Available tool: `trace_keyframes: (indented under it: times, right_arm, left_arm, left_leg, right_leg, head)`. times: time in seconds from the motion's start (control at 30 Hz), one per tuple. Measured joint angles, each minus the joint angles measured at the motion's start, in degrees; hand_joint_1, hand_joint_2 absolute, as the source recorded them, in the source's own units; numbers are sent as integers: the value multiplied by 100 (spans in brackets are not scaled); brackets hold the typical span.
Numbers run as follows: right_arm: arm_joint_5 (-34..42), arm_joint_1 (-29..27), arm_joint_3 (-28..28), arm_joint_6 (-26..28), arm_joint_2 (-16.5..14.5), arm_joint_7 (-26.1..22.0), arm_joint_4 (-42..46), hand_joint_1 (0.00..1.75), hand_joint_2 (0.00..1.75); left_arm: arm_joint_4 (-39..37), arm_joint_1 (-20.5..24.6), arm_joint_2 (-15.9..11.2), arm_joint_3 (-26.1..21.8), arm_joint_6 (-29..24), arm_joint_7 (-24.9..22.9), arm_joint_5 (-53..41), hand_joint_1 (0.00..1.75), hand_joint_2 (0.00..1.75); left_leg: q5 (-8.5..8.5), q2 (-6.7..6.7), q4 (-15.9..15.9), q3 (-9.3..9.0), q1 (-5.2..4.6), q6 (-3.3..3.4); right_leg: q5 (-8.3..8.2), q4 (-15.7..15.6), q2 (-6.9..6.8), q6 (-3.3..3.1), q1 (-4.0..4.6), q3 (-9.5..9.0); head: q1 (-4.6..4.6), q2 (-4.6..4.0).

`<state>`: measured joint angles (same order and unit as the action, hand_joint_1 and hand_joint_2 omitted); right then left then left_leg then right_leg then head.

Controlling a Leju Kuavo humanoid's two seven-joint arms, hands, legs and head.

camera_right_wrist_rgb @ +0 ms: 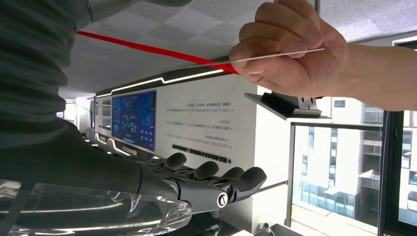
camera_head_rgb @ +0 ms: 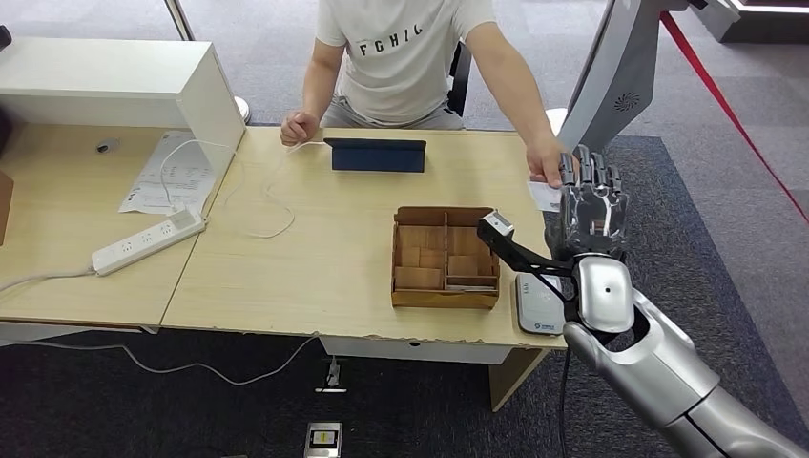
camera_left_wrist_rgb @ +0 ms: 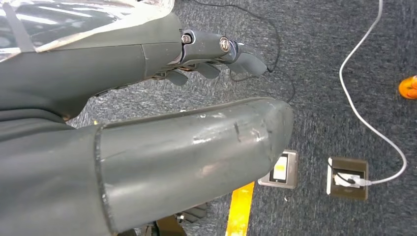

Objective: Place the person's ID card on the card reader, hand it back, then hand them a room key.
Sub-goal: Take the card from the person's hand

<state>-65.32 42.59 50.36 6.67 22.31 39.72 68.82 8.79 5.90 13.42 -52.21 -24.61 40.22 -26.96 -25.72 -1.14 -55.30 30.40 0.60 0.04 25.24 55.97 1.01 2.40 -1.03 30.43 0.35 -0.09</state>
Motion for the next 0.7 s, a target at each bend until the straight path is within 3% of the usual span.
trace_keyframes:
  times: [0.4,0.43,0.53,0.57,0.7]
  right_arm:
    - [-103,-67,-95,-258,14,2,205,0,175]
    - [-90,-66,-95,-263,14,2,219,9,175]
    - [-49,-63,-95,-267,14,2,238,140,175]
    - [-35,-63,-95,-271,14,2,239,175,175]
    - [45,-64,-95,-337,26,2,239,175,175]
  left_arm:
    - [28,-14,28,85,-61,0,170,0,0]
    - [28,-14,28,90,-75,0,189,0,0]
    - [28,-14,28,98,-97,0,222,0,0]
    - [28,-14,28,101,-103,0,237,0,0]
    - [28,-14,28,105,-155,0,292,0,0]
  left_leg:
    - [0,2,0,0,0,0]
    - [0,1,0,0,0,0]
    - [0,1,0,0,0,0]
    - [0,1,0,0,0,0]
    - [0,1,0,0,0,0]
  right_leg:
    - [0,0,0,0,0,1]
    - [0,0,0,0,0,1]
    - [0,0,0,0,0,0]
    - [0,0,0,0,0,0]
    - [0,0,0,0,0,0]
  head:
    - [1,0]
    - [1,0]
    - [1,0]
    - [1,0]
    - [0,0]
